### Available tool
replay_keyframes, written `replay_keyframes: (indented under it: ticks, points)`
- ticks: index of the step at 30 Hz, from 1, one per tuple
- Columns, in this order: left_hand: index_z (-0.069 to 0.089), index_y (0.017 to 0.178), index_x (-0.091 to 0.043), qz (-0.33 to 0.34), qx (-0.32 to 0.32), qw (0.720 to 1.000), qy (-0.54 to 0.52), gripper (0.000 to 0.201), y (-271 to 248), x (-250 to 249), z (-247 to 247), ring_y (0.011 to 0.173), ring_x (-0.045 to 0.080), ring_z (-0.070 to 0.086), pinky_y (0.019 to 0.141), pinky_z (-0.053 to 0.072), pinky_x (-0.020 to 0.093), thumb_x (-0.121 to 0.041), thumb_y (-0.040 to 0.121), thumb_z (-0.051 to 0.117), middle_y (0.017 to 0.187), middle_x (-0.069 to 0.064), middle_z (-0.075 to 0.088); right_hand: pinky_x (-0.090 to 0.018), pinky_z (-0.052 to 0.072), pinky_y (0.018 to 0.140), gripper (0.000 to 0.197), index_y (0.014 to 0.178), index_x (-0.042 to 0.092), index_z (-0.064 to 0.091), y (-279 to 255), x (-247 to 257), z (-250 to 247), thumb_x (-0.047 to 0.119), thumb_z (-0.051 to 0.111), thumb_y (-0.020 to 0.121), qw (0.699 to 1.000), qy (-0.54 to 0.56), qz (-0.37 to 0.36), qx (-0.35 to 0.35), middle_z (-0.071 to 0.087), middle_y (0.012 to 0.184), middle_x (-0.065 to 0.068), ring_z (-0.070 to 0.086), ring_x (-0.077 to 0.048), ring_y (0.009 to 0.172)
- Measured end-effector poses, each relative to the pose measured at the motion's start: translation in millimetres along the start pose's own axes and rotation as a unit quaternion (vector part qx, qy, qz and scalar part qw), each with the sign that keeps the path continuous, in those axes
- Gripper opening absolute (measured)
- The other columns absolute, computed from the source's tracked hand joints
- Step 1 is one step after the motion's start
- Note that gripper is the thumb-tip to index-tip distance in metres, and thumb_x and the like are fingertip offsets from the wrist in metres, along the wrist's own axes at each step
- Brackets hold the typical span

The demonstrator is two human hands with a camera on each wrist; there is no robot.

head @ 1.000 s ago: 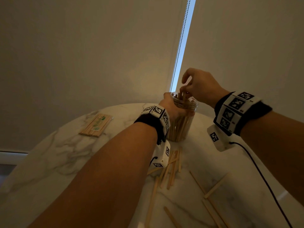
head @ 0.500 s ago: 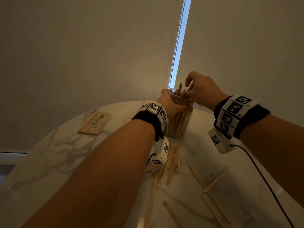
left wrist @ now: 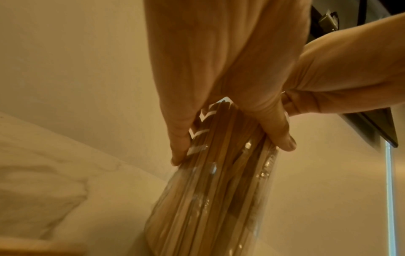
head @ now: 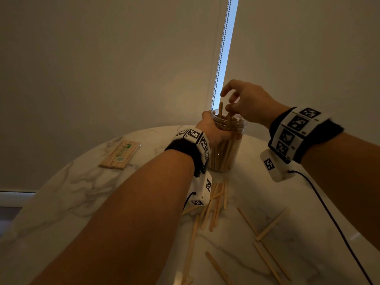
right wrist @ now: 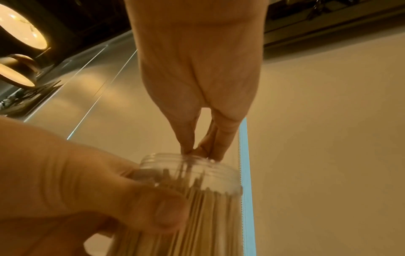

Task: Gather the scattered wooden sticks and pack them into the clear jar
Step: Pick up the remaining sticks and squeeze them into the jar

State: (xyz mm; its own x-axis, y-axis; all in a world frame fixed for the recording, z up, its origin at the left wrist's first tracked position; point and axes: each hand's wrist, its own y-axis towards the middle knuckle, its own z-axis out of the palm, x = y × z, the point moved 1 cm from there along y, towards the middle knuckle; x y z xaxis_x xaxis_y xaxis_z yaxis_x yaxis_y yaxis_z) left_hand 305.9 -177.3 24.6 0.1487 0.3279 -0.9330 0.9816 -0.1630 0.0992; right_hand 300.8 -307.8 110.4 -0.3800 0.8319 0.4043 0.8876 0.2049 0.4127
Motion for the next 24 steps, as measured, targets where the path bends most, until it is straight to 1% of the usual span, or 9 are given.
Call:
replay_keyframes:
  ticks: [2, 5, 9, 11, 13, 15, 18, 21, 24]
  points:
    - [0.022, 0.148, -0.016, -0.002, -0.004, 1.0, 0.008, 0.111, -0.1, -0.1, 0.7, 0.1, 0.01, 0.056, 0.071, 0.043, 0.02, -0.036, 0.064, 0.092, 0.105, -0.012, 0.054, -0.017, 0.044, 0.06, 0.026, 0.108, 0.023, 0.069, -0.9, 0.8, 6.1, 0.006, 0.065, 0.089, 1.0, -0.018, -0.017, -0.005, 0.068, 0.099, 0.002, 0.066, -0.011, 0.081]
    - [0.022, 0.147, -0.016, -0.005, -0.006, 1.0, 0.02, 0.109, 0.6, -0.4, 0.7, 0.098, 0.012, 0.057, 0.078, 0.047, 0.026, -0.033, 0.065, 0.092, 0.097, -0.014, 0.05, -0.02, 0.044, 0.069, 0.02, 0.101, 0.02, 0.076, -1.1, 1.2, 13.7, 0.009, 0.061, 0.091, 0.995, -0.095, -0.033, 0.019, 0.071, 0.103, 0.001, 0.064, -0.014, 0.093]
    - [0.022, 0.146, -0.015, -0.01, -0.006, 1.0, 0.024, 0.104, -2.3, -2.3, 0.4, 0.091, 0.01, 0.056, 0.079, 0.046, 0.026, -0.027, 0.069, 0.09, 0.094, -0.014, 0.047, -0.025, 0.04, 0.079, 0.022, 0.109, 0.019, 0.076, -2.1, 5.9, 12.8, 0.021, 0.058, 0.096, 0.982, -0.164, -0.024, 0.094, 0.07, 0.111, 0.0, 0.056, -0.012, 0.093]
    - [0.023, 0.146, -0.014, -0.008, -0.005, 1.0, 0.016, 0.103, -4.9, -3.7, 0.6, 0.091, 0.009, 0.057, 0.072, 0.047, 0.018, -0.024, 0.069, 0.09, 0.095, -0.014, 0.048, -0.027, 0.041, 0.08, 0.024, 0.112, 0.018, 0.074, -5.2, 8.7, 8.2, 0.027, 0.056, 0.098, 0.984, -0.151, -0.01, 0.097, 0.068, 0.113, -0.001, 0.058, -0.015, 0.098]
    - [0.024, 0.145, -0.012, 0.001, -0.003, 1.0, 0.003, 0.099, -11.2, -6.6, 0.9, 0.082, 0.0, 0.054, 0.056, 0.043, 0.007, -0.02, 0.071, 0.089, 0.095, -0.014, 0.049, -0.028, 0.041, 0.08, 0.027, 0.111, 0.015, 0.073, -11.7, 11.8, 4.0, 0.03, 0.054, 0.099, 0.99, -0.129, 0.0, 0.057, 0.068, 0.112, -0.003, 0.06, -0.019, 0.1]
    - [0.032, 0.14, -0.012, 0.009, -0.009, 1.0, -0.006, 0.088, -16.9, -9.5, 2.2, 0.088, 0.003, 0.058, 0.048, 0.043, 0.005, -0.017, 0.072, 0.088, 0.095, -0.012, 0.052, -0.026, 0.043, 0.075, 0.028, 0.103, 0.011, 0.073, -25.8, 19.3, 0.8, 0.03, 0.052, 0.1, 0.995, -0.09, -0.01, -0.038, 0.07, 0.101, -0.005, 0.062, -0.02, 0.091]
    - [0.037, 0.141, -0.012, -0.018, -0.018, 1.0, -0.014, 0.072, -21.4, -13.5, 0.4, 0.113, 0.023, 0.062, 0.073, 0.053, 0.015, -0.02, 0.083, 0.079, 0.112, 0.0, 0.061, -0.017, 0.033, 0.054, 0.03, 0.074, 0.014, 0.063, -63.4, 39.6, 0.0, 0.028, 0.052, 0.098, 0.996, -0.017, -0.022, -0.079, 0.061, 0.074, 0.0, 0.053, -0.013, 0.066]
    - [0.013, 0.158, -0.012, -0.106, -0.017, 0.993, 0.046, 0.096, -31.0, -15.2, -20.3, 0.136, 0.03, 0.045, 0.106, 0.044, 0.037, -0.045, 0.089, 0.07, 0.153, 0.013, 0.041, -0.018, 0.029, 0.047, 0.032, 0.065, 0.019, 0.057, -97.4, 42.9, 17.5, 0.028, 0.055, 0.095, 0.997, -0.041, 0.01, 0.063, 0.052, 0.061, 0.005, 0.048, -0.007, 0.055]
    - [0.033, 0.154, -0.013, -0.137, 0.019, 0.949, 0.284, 0.101, -47.5, -8.6, -58.1, 0.134, 0.029, 0.046, 0.108, 0.044, 0.043, -0.057, 0.075, 0.078, 0.154, 0.008, 0.04, -0.029, 0.054, 0.055, 0.035, 0.081, 0.007, 0.066, -114.2, 32.8, 40.7, 0.035, 0.052, 0.096, 0.965, -0.095, 0.079, 0.231, 0.067, 0.069, -0.006, 0.066, -0.025, 0.062]
